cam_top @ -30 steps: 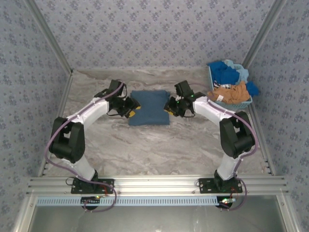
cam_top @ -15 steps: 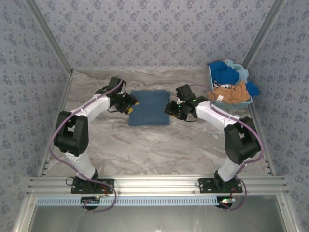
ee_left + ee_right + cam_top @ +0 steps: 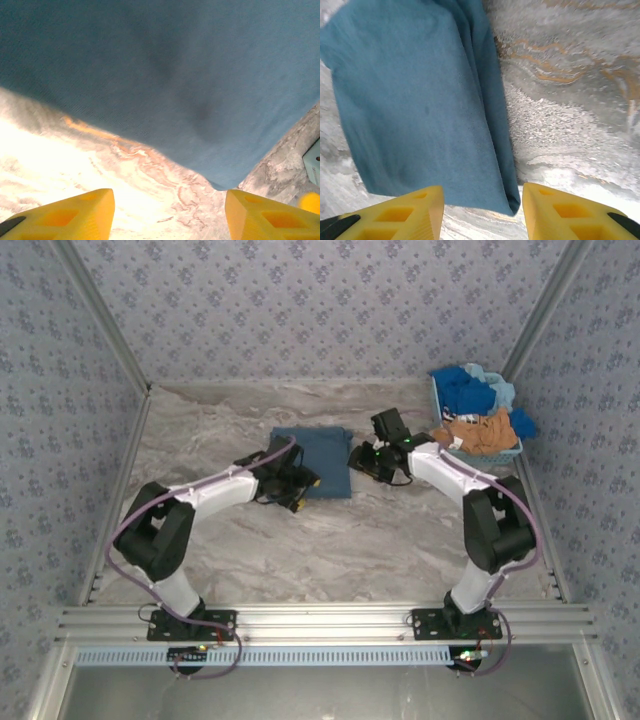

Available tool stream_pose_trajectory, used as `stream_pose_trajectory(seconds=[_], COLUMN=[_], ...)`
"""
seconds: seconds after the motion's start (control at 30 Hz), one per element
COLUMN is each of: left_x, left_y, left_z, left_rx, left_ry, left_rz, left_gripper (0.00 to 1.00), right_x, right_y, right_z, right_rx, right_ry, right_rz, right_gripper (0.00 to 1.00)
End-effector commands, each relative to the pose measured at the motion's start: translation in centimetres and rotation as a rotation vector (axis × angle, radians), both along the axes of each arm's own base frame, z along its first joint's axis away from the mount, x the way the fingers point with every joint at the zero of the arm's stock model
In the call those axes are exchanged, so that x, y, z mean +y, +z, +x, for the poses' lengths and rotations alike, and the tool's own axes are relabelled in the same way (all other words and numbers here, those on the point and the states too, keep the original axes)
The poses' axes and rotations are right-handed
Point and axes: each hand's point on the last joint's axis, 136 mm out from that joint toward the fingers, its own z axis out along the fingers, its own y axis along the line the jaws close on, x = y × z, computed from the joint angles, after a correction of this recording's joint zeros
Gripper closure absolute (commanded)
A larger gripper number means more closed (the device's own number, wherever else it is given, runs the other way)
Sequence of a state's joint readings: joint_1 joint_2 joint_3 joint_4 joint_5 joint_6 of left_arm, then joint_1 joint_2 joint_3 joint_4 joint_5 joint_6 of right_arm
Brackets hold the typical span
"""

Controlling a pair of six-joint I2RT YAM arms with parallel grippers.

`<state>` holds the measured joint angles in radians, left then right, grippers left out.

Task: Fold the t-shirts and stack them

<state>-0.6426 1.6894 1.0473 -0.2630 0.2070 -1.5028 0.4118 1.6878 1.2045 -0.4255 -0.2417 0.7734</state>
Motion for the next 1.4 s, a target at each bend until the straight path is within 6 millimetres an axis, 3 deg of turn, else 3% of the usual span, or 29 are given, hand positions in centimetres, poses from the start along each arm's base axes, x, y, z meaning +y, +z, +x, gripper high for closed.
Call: stream_pose_trajectory(seconds=[0.0,0.17,0.23,0.37,0.5,0.6,0.87,1.0,1.17,1.37], left_x=[0.4,-1.3,-1.7,-2.0,-0.2,2.6,15.0,21.0,28.0,33.1], left_y=[-0.2,-1.6,-2.3,-3.9,-4.8,-5.5,-5.3,-5.0,-5.0,-6.1], left_z=[2.2,4.0,4.5,4.9,6.2,8.1,13.3,16.3,18.1,18.7], left_rx=[0.095,0.084,0.088,0.132,0.121,0.108,0.037,-0.008,-0.01,0.035], left_ry=[0.392,0.466,0.49,0.54,0.615,0.652,0.685,0.59,0.442,0.332], left_rz=[-0.132,-0.167,-0.179,-0.184,-0.156,-0.113,0.016,0.052,0.157,0.218], left_gripper=[0.35,0.34,0.37,0.54,0.79,0.87,0.89,0.9,0.89,0.87], right_x=[-1.3,-2.5,-2.9,-3.8,-4.5,-4.9,-5.9,-6.1,-6.3,-5.8], right_y=[1.6,3.0,3.3,3.6,4.0,4.3,5.0,5.2,5.1,4.6], right_z=[-1.5,-3.6,-4.4,-5.9,-6.7,-7.1,-8.3,-8.5,-8.5,-8.5], right_rx=[-0.001,-0.01,-0.005,0.003,-0.005,-0.007,-0.026,-0.039,-0.046,-0.027], right_ry=[-0.02,-0.013,-0.016,-0.033,-0.05,-0.059,-0.084,-0.083,-0.079,-0.063], right_rz=[0.028,0.049,0.057,0.066,0.069,0.068,0.063,0.055,0.045,0.055], right_gripper=[0.52,0.52,0.52,0.52,0.52,0.53,0.53,0.53,0.53,0.53])
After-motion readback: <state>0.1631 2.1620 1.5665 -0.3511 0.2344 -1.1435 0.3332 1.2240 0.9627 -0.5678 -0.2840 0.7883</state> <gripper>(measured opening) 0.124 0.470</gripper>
